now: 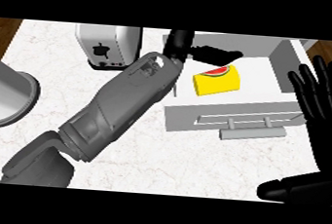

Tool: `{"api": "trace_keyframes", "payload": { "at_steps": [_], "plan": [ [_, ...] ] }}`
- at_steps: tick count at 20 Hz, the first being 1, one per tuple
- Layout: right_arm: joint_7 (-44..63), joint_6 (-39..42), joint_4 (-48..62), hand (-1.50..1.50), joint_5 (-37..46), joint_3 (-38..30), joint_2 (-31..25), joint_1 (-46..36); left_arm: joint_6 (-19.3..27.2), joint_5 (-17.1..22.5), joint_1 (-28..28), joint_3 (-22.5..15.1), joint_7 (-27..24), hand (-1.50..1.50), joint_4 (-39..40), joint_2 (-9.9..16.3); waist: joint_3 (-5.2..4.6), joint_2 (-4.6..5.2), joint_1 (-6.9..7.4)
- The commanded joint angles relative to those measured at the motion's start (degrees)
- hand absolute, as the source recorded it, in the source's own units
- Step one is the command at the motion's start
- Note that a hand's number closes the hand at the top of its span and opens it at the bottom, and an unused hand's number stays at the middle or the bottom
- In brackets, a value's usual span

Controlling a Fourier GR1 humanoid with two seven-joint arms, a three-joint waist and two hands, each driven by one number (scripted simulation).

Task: Pick up the cup, place it into the drawer and close the drawer

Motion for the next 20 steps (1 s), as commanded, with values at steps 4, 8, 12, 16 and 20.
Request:
{"api": "trace_keyframes", "payload": {
  "at_steps": [4, 8, 12, 16, 20],
  "plan": [
    [1.7, 2.3, 1.0, -1.5, -6.3, -3.6, -2.2, -0.8, -1.2, 6.3, 0.1, 2.4, -5.9, -1.5, -5.2, 0.0, -0.02, -0.58, 2.13],
    [2.7, 1.9, 1.6, -1.5, -5.7, -3.5, -3.0, -2.0, -6.1, 7.7, -1.5, 6.7, -4.7, -1.5, -3.7, 0.0, -0.06, -0.94, 4.78],
    [4.2, 6.0, -5.1, 1.5, -7.0, -2.8, -5.5, 3.5, -3.8, 7.2, 3.6, 7.2, -2.9, -1.5, -10.8, 1.3, -0.1, -1.69, 5.99],
    [-0.9, 11.3, -1.2, 1.5, 0.3, -2.6, -9.8, 4.5, -1.8, 8.0, 8.2, 8.4, -2.2, -1.5, -17.9, 5.1, -0.08, -1.94, 7.58],
    [0.3, 11.0, -4.4, 1.5, 3.6, -1.1, -10.0, 6.6, -1.4, 7.5, 17.5, 8.1, 0.5, -1.5, -27.4, 11.6, -0.1, -2.1, 7.98]
  ]
}}
